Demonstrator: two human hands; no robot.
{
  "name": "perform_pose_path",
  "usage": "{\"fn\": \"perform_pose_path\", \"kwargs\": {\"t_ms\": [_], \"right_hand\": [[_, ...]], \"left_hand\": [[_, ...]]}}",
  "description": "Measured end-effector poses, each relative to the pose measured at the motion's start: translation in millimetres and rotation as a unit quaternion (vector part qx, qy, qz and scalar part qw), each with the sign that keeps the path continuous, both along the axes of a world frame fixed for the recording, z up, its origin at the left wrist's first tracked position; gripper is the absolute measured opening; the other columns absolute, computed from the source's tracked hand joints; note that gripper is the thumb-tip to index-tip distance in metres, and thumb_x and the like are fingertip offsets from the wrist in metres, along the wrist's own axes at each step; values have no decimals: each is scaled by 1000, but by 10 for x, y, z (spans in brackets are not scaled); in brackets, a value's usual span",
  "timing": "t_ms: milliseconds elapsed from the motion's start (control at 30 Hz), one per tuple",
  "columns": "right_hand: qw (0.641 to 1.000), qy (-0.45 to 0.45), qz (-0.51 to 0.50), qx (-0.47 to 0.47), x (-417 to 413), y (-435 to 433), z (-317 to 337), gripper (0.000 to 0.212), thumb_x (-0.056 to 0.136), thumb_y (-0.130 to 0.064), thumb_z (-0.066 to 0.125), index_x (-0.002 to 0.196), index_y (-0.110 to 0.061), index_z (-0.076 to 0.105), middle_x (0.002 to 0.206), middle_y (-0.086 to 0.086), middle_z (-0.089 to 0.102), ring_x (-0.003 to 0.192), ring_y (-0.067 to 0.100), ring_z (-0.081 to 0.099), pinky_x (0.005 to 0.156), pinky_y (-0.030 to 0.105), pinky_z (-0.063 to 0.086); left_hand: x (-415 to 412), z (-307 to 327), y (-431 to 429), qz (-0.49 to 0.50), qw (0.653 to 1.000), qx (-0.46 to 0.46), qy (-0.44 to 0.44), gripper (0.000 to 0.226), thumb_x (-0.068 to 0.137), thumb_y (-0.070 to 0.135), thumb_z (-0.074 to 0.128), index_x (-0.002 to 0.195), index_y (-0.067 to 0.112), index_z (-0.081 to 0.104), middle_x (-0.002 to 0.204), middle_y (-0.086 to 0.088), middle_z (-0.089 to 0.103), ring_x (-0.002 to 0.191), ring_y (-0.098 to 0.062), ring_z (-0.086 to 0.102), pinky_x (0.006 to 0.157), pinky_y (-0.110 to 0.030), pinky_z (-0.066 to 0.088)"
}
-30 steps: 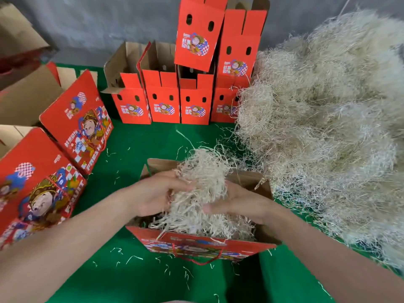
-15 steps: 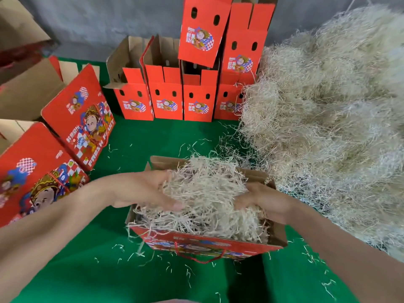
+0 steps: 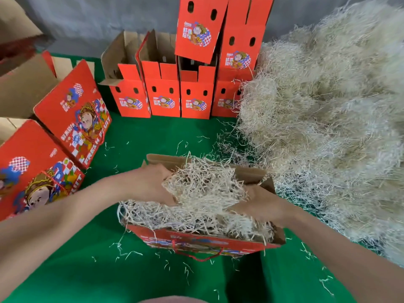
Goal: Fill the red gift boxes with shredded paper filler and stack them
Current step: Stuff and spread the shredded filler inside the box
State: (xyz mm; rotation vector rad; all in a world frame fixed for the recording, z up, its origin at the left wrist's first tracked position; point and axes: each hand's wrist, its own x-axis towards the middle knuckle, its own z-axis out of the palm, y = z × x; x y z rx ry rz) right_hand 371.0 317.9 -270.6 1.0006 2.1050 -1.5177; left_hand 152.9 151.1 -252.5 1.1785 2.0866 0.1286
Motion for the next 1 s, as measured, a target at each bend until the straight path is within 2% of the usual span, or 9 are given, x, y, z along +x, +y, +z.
{"fn": "perform_pose_path", "kwargs": {"t_ms": [167,233,367,433,500,567,633,800,1000], "right_hand": [[999,13,-28,13,113,57,54,84,86,-34,62,147,-11,10,154,3,16,139,24,20,111,42,17],[996,25,-73,-38,79,46,116,93,77,-38,71,146,-11,15,150,3,25,133,21,29,111,44,18],[969,68,-88,-220,0,6,242,54,53,-35,72,106,-25,68,124,-8,57,122,14,41,112,44,16],[962,82,-79,-248,-134,-60,215,28,62,-27,66,90,-25,70,119,-17,54,121,10,40,111,44,10],[970,68,-89,-215,-342,-183,123,34,71,-23,70,101,-20,56,128,-17,39,137,18,24,112,46,11],[986,30,-77,-145,-501,-293,18,42,76,-16,71,113,-16,52,123,-6,51,128,23,39,100,40,34],[1000,3,0,-9,-495,-274,-74,21,81,-15,65,100,-7,58,94,5,60,89,17,58,82,35,49],[987,-108,17,119,-304,-22,-119,62,88,-27,59,133,7,33,53,-4,44,36,1,41,43,15,42],[953,-164,167,193,-288,1,-130,35,94,-32,51,119,-8,49,78,-1,55,61,10,50,53,19,44]], "left_hand": [[-83,84,-88,-25,999,-5,40,54,73,54,70,110,18,55,123,5,51,101,-10,50,77,-17,37],[-50,87,-75,87,989,14,-118,76,67,47,77,131,19,45,136,8,44,117,-10,45,98,-23,31],[75,152,39,268,795,90,-537,5,70,18,62,74,17,65,85,0,62,70,-13,63,70,-23,53],[126,112,87,268,738,107,-610,12,68,5,55,62,14,60,73,-3,58,63,-18,58,61,-27,52],[226,23,147,255,783,105,-558,22,74,-6,49,68,13,58,77,-4,57,67,-16,58,62,-23,53],[304,-125,189,153,934,101,-307,21,81,-6,54,88,12,60,94,0,65,84,-14,63,70,-20,54],[218,-176,148,36,996,71,-36,18,81,10,64,98,11,59,100,4,64,89,-13,63,74,-24,53],[-63,-50,1,-34,993,-52,97,30,81,39,65,84,17,45,93,1,54,73,-9,53,59,-24,45],[13,-57,-17,-102,975,-142,140,23,87,12,56,108,3,55,89,-6,51,49,-7,42,33,-13,31]]}}
